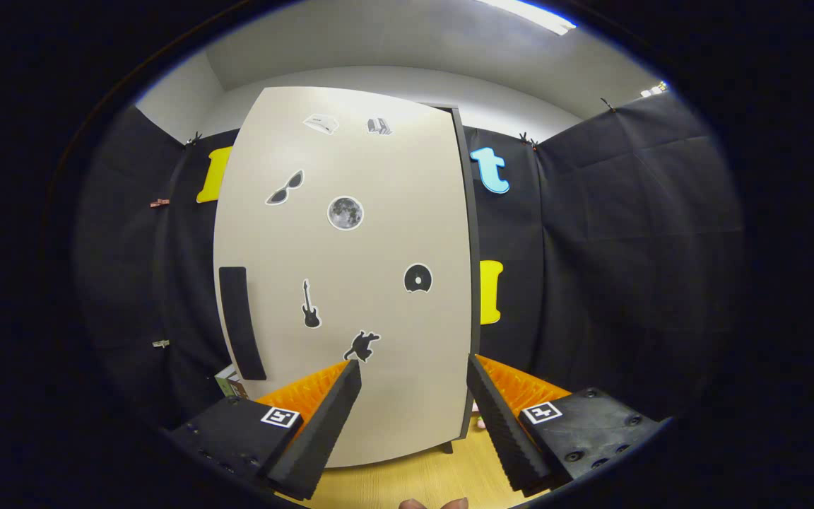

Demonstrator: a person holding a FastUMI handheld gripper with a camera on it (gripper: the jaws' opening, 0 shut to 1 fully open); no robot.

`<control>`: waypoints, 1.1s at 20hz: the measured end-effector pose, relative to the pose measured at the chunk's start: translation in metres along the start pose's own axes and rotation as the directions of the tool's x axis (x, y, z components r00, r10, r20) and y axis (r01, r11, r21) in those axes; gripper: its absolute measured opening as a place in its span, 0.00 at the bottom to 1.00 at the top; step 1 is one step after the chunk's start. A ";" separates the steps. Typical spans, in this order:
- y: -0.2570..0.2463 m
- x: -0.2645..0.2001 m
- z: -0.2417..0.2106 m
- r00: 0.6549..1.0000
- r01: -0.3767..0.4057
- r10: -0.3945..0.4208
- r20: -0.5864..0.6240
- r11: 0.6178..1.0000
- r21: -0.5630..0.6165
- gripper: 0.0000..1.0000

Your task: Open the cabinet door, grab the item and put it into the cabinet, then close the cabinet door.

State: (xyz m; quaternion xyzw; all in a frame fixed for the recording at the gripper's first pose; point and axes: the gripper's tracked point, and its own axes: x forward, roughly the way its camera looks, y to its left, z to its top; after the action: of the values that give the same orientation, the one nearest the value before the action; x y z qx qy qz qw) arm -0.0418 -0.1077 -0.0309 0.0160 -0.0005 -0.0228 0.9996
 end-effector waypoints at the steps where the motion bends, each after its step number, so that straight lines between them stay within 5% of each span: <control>1: -0.001 -0.003 0.004 1.000 -0.003 0.003 0.006 1.000 -0.003 0.98; 22: 0.039 0.032 -0.010 0.993 -0.083 0.065 -0.094 0.977 -0.198 0.98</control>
State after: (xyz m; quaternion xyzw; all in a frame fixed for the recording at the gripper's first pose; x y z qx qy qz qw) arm -0.0085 -0.0699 -0.0396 -0.0844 0.0446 0.0154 0.9953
